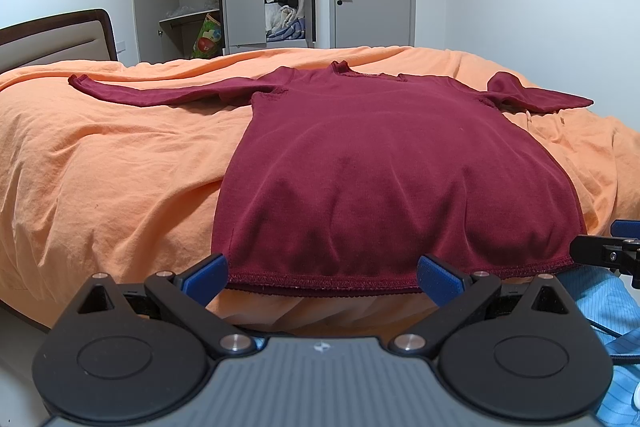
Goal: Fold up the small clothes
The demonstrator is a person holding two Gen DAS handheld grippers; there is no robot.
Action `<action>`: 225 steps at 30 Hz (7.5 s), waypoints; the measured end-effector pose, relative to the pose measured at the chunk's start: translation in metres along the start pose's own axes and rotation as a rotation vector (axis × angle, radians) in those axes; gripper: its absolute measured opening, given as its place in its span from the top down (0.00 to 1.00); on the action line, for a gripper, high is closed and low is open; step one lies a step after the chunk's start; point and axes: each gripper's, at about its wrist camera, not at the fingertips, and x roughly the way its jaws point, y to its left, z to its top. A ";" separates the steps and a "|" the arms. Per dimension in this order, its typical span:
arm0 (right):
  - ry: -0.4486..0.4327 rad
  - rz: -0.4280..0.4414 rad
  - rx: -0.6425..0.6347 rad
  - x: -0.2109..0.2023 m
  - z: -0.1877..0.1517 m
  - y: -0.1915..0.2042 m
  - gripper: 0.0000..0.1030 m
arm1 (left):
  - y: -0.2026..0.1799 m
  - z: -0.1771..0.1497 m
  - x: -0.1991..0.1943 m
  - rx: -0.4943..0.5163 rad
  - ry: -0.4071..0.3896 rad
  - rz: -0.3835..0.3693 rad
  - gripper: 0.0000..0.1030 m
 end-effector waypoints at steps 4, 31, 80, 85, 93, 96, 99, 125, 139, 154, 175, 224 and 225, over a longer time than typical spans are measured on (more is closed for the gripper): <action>0.000 0.000 0.000 0.000 0.000 0.000 0.00 | 0.000 0.000 0.000 0.000 0.000 0.000 0.00; -0.001 -0.001 -0.002 0.000 0.000 0.000 0.00 | 0.000 0.000 0.000 0.001 0.000 0.001 0.00; -0.065 -0.081 -0.042 0.035 0.065 -0.018 0.00 | -0.020 0.076 0.061 0.081 -0.024 0.050 0.00; -0.087 -0.143 -0.084 0.053 0.088 -0.029 0.00 | -0.034 0.111 0.090 0.090 -0.040 0.045 0.00; -0.085 -0.173 -0.077 0.090 0.118 -0.062 0.00 | -0.048 0.154 0.143 0.080 -0.031 0.045 0.00; -0.077 -0.193 -0.069 0.109 0.127 -0.077 0.00 | -0.053 0.166 0.166 0.070 -0.019 0.047 0.00; -0.071 -0.214 -0.056 0.125 0.137 -0.091 0.00 | -0.061 0.177 0.190 0.058 -0.006 0.052 0.00; -0.126 -0.478 0.085 0.189 0.199 -0.237 0.00 | -0.105 0.199 0.329 -0.059 0.046 -0.017 0.00; -0.158 -0.521 0.281 0.196 0.229 -0.353 0.00 | -0.109 0.187 0.338 -0.041 0.027 -0.004 0.00; -0.226 -0.501 0.486 0.210 0.221 -0.403 0.01 | -0.109 0.180 0.337 -0.046 -0.005 -0.010 0.00; -0.307 -0.634 0.556 0.210 0.251 -0.439 0.95 | -0.096 0.193 0.325 -0.086 0.003 -0.031 0.00; -0.199 -0.028 -0.394 0.357 0.289 0.087 0.95 | 0.106 0.208 0.253 -0.340 -0.003 0.108 0.00; -0.192 -0.025 -0.410 0.360 0.283 0.092 0.94 | 0.108 0.207 0.252 -0.338 -0.009 0.111 0.00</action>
